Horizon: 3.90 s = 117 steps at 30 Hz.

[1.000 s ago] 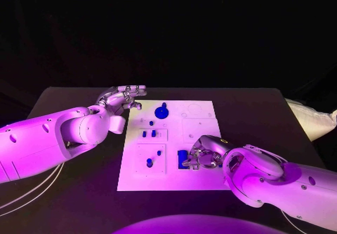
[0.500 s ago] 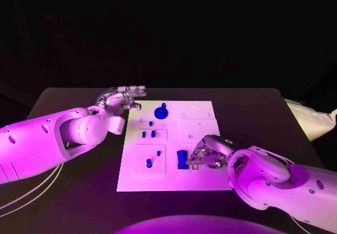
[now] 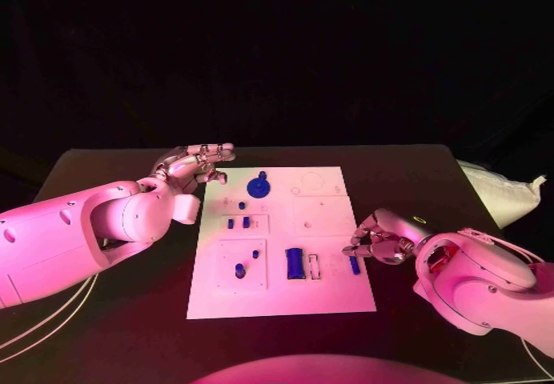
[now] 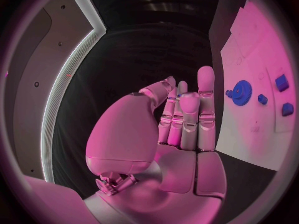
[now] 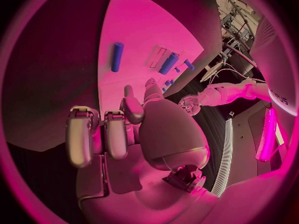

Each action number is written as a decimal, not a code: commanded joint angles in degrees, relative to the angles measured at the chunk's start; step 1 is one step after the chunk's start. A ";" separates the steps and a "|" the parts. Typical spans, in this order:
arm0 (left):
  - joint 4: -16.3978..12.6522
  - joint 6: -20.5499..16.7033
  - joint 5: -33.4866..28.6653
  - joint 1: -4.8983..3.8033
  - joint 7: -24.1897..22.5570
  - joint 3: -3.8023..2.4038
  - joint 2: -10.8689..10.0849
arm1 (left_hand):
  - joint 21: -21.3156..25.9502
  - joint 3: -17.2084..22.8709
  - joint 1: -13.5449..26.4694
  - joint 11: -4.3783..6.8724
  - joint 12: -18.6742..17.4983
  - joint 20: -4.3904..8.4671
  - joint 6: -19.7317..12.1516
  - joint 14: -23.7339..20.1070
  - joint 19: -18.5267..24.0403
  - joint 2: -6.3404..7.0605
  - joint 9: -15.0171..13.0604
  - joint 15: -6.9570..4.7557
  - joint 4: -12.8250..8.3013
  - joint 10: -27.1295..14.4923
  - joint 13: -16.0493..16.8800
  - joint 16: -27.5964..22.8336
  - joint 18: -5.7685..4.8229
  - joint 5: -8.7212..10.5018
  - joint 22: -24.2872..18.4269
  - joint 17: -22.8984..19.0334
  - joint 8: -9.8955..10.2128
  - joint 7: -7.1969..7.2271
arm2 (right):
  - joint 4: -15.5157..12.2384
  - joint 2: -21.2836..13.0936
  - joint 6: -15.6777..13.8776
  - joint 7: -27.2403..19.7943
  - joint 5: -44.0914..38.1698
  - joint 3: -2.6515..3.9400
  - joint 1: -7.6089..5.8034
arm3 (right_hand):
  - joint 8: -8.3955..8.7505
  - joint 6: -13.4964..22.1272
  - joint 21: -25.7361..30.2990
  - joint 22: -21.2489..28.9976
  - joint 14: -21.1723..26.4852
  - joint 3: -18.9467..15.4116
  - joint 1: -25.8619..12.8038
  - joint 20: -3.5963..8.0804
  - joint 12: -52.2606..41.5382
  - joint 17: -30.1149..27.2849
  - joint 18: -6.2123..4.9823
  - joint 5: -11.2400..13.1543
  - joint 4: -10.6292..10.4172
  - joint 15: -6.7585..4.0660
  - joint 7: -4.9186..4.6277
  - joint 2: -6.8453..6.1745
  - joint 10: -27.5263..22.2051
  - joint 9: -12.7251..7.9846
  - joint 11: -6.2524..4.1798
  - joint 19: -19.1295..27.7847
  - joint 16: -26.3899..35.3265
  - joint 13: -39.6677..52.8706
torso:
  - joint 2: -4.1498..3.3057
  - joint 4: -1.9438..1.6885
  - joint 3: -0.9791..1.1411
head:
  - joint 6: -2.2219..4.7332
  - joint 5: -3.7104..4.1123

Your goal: Assemble the parts on the task board

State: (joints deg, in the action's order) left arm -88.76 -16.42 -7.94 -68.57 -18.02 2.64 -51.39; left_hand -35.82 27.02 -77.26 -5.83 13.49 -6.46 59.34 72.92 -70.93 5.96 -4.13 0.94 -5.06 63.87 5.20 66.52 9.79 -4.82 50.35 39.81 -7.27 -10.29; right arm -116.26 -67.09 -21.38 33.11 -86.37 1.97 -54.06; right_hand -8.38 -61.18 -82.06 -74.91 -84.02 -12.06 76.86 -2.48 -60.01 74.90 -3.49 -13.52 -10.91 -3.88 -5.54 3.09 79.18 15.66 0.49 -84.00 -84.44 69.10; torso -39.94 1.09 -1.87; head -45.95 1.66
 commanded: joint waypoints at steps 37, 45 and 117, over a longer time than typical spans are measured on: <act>0.04 1.56 0.30 0.15 0.03 -0.04 0.01 | 0.19 -0.36 0.42 -0.14 0.11 -0.10 -0.41 -0.21 0.29 0.06 0.00 0.03 -0.12 -0.39 0.09 -0.08 0.54 -0.30 -0.05 -0.06 -0.34 -0.04 | 5.50 3.50 14.39 1.16 -15.10 -0.58 2.18 | 0.29 -2.30 0.31 -1.28 -4.19 -0.07 1.65 0.09 -0.07 5.83 0.40 0.29 -0.32 0.11 0.74 0.61 0.00 -0.33 -0.32 -0.06 -0.02 0.53 | 0.08 0.07 0.10 | -0.25 0.72; 0.27 1.52 0.54 0.15 0.13 -0.04 -0.12 | 0.19 -0.36 0.42 -0.14 0.11 -0.10 -0.41 -0.21 0.29 0.06 0.00 0.03 -0.12 -0.39 0.09 -0.08 0.54 -0.30 -0.05 -0.06 -0.34 -0.04 | 6.29 5.41 19.58 1.33 -21.30 -0.77 3.07 | 0.88 -2.63 0.45 -1.21 -4.13 2.52 5.04 0.13 0.84 5.75 0.39 6.87 1.15 0.01 0.80 1.20 -0.32 -0.63 -0.41 0.03 0.15 0.23 | 0.10 0.07 0.14 | -0.38 0.54; -0.27 2.07 1.06 0.15 0.61 -0.05 -0.15 | 0.40 -0.56 0.05 -0.08 0.53 -0.08 -0.53 -0.28 0.30 -0.13 -0.01 -0.03 -0.37 -0.59 0.11 -0.02 0.60 -0.36 -0.22 -0.28 -0.54 0.01 | 5.62 11.58 2.89 1.80 10.34 -0.57 2.48 | 2.04 -5.86 -0.55 -3.05 -4.55 25.36 -5.81 0.75 0.21 7.65 0.74 -8.10 -2.79 -0.53 1.56 -6.50 1.90 -0.74 -1.06 -0.89 -0.75 1.60 | 0.07 0.09 0.12 | -0.71 -0.53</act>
State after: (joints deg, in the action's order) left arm -88.84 -15.40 -7.14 -68.41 -17.16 2.63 -51.58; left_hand -35.62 26.79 -77.26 -6.03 13.76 -6.46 59.34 72.91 -70.94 5.96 -4.12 0.95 -5.30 63.67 5.22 66.52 9.79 -4.82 50.19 39.61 -7.53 -10.29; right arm -110.66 -55.76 -20.03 34.70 -74.86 1.48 -51.73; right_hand -6.21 -66.57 -82.33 -74.95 -84.22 13.22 71.58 -2.06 -59.58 74.93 -3.50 -21.42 -13.44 -4.53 -3.94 -3.33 80.64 15.04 -0.55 -84.00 -85.01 70.64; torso -39.83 1.16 -1.76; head -46.62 1.14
